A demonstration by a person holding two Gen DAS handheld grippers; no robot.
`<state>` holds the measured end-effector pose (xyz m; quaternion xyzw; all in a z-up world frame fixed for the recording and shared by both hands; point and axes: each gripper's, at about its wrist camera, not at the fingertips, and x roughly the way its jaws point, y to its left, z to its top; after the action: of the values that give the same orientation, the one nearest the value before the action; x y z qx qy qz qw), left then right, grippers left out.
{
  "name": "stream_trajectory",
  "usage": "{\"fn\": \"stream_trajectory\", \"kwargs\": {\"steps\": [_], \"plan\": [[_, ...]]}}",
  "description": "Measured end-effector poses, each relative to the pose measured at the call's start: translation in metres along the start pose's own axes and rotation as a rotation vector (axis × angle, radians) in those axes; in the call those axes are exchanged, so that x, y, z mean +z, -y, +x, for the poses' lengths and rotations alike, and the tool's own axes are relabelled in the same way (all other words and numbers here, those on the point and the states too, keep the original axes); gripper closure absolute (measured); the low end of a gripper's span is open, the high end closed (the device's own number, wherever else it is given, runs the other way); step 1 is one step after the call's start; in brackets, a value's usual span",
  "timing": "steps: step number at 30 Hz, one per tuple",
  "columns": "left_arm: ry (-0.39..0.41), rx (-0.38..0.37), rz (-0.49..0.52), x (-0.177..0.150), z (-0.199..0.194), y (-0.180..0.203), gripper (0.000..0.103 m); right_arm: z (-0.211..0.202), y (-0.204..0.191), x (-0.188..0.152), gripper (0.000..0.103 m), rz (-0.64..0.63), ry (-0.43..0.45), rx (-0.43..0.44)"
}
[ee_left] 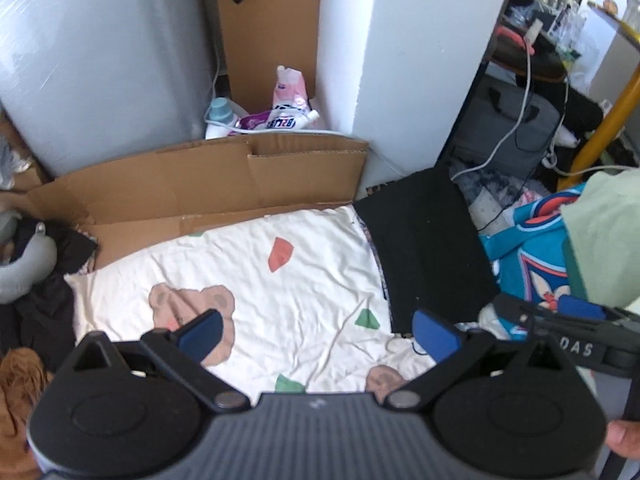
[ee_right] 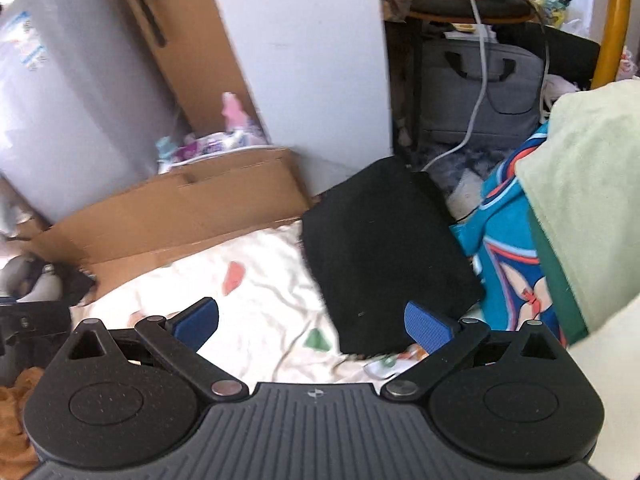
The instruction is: Fold clothes
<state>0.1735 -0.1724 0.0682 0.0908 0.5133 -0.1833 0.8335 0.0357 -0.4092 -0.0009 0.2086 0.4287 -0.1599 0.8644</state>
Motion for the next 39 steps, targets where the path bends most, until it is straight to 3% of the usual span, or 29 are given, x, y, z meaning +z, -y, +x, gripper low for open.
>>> {"fn": "stream_trajectory", "kwargs": {"steps": [13, 26, 39], "plan": [[0.029, -0.021, -0.126, -0.039, -0.077, -0.084, 0.000, -0.066, -0.071, -0.029, 0.001, -0.086, -0.022, 0.053], [0.089, 0.066, -0.192, -0.097, -0.144, -0.157, 0.000, -0.100, -0.124, -0.067, 0.001, -0.185, -0.022, 0.058], [0.148, 0.113, -0.243, -0.153, -0.191, -0.197, 0.000, -0.153, -0.153, -0.078, 0.001, -0.254, 0.062, 0.071]]}}
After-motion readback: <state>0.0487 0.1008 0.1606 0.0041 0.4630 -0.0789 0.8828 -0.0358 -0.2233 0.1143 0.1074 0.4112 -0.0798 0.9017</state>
